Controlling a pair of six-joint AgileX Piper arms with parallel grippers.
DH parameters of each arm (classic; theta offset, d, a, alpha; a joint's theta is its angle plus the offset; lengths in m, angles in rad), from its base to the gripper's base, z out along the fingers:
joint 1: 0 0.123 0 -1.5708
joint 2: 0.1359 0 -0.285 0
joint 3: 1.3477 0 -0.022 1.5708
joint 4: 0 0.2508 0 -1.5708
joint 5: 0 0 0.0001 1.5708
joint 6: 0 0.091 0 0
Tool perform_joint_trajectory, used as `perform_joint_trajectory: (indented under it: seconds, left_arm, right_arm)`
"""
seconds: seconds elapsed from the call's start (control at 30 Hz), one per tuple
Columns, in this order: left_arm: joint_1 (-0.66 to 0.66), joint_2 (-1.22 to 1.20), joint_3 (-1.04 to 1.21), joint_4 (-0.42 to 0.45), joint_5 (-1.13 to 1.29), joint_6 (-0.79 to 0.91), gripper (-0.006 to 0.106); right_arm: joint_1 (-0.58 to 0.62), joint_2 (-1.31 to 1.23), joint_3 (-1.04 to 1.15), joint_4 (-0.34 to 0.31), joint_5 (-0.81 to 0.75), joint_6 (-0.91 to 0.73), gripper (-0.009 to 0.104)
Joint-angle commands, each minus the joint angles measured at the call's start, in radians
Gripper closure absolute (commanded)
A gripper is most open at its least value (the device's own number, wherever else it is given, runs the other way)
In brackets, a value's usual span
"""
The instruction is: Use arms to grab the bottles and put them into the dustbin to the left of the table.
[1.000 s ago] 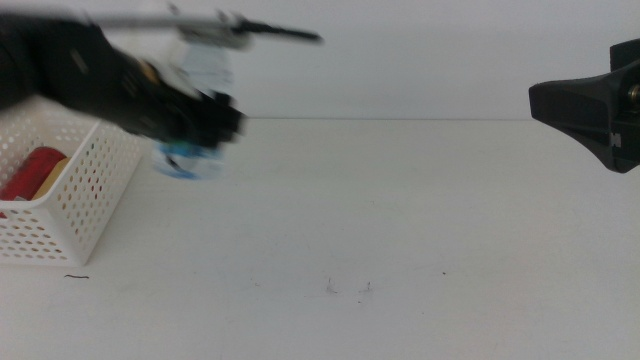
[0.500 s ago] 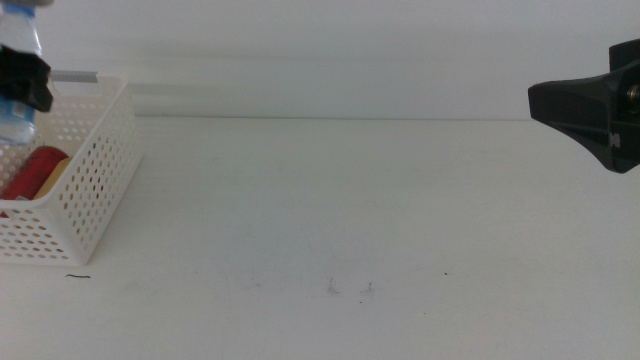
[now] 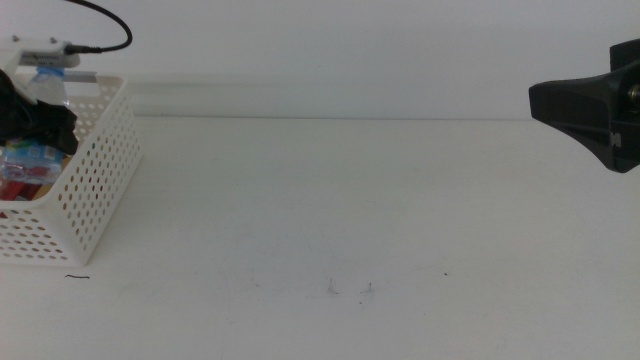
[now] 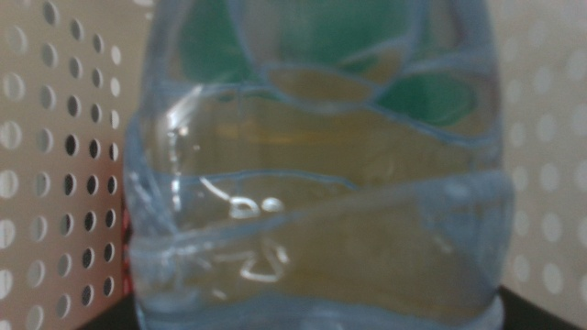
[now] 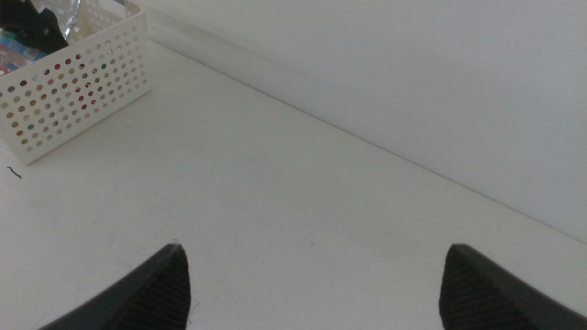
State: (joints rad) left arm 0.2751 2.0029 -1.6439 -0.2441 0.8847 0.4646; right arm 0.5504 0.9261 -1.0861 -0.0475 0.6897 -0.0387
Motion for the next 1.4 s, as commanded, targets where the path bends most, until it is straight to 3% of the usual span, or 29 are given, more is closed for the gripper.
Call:
perform_joint_trajectory:
  seconds: [0.0,0.07,0.27,0.43,0.77,1.0,1.1,1.2,1.37]
  left_arm:
    - [0.003,-0.005,-0.015,-0.007,-0.031,0.001,0.031]
    - [0.003,-0.005,-0.015,0.006,-0.031,0.001,0.006]
    - [0.003,-0.06,-0.017,-0.013,0.027,-0.054,0.007]
    - [-0.007,-0.148,0.036,-0.09,0.062,-0.054,0.007]
    - [-0.193,-0.549,0.314,-0.112,-0.089,-0.055,0.007]
    - [-0.271,-0.76,0.358,-0.134,0.022,-0.091,0.007]
    - [-0.353,-0.879,0.396,0.006,-0.022,-0.224,0.007]
    - [-0.459,-1.03,0.511,0.203,-0.121,-0.491,0.007]
    - [-0.504,-1.222,0.677,0.237,-0.221,-0.56,0.007]
  right_arm:
    - [-0.005,-0.004,-0.002,-0.003,-0.008,-0.002,0.007]
    - [-0.005,-0.004,-0.002,-0.003,-0.008,-0.002,0.007]
    - [-0.005,-0.004,-0.002,-0.003,-0.008,-0.002,0.007]
    - [-0.005,-0.004,-0.002,-0.003,-0.008,-0.002,0.007]
    - [-0.005,-0.004,-0.002,-0.003,-0.008,-0.002,0.007]
    - [-0.005,-0.004,-0.002,-0.003,-0.008,-0.002,0.007]
    - [-0.005,-0.004,-0.002,-0.003,-0.008,-0.002,0.007]
    - [-0.005,-0.004,-0.002,-0.003,-0.008,-0.002,0.007]
    - [-0.005,-0.004,-0.002,-0.003,-0.008,-0.002,0.007]
